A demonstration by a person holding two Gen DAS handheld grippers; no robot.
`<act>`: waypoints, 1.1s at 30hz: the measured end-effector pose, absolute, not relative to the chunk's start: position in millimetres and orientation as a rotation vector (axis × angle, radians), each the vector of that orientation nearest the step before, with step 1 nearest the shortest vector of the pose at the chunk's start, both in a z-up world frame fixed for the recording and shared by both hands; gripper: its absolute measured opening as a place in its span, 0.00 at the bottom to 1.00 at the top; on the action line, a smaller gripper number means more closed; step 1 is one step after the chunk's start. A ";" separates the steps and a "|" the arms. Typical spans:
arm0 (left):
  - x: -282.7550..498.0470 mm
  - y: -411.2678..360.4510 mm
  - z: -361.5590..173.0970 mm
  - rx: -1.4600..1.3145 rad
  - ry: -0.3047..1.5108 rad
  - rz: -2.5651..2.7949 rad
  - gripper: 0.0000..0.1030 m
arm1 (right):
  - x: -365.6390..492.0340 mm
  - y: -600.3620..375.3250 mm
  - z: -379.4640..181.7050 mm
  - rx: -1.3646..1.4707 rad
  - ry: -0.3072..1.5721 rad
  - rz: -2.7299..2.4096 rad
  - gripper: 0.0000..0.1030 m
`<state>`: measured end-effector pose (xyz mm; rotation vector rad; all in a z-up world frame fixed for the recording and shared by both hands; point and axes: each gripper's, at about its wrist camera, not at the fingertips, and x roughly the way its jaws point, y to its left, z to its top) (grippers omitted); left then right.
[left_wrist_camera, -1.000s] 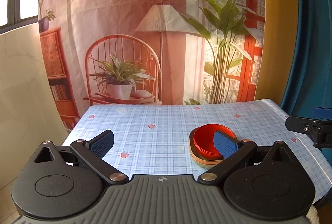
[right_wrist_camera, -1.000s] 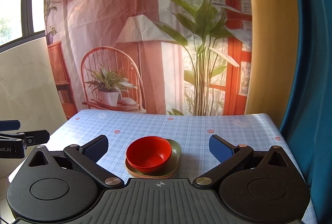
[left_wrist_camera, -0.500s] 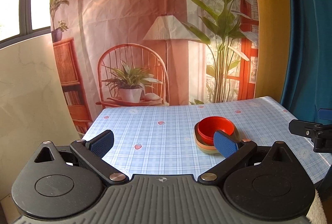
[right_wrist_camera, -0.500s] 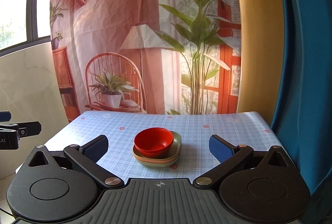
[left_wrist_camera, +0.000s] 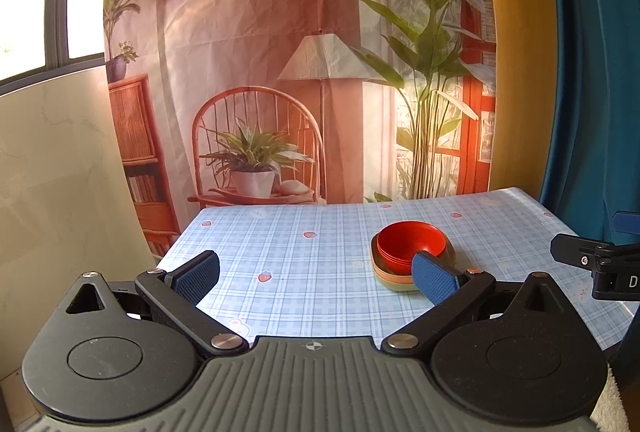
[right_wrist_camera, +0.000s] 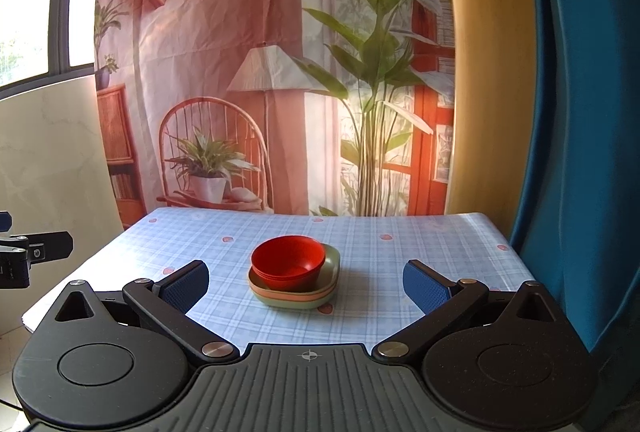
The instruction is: Organize plates and bowls
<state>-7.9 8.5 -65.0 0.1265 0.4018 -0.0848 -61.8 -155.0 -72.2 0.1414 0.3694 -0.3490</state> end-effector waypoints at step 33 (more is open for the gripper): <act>-12.3 18.2 -66.2 0.111 0.383 -0.093 1.00 | -63.9 -149.2 -67.9 0.129 0.358 -0.342 1.00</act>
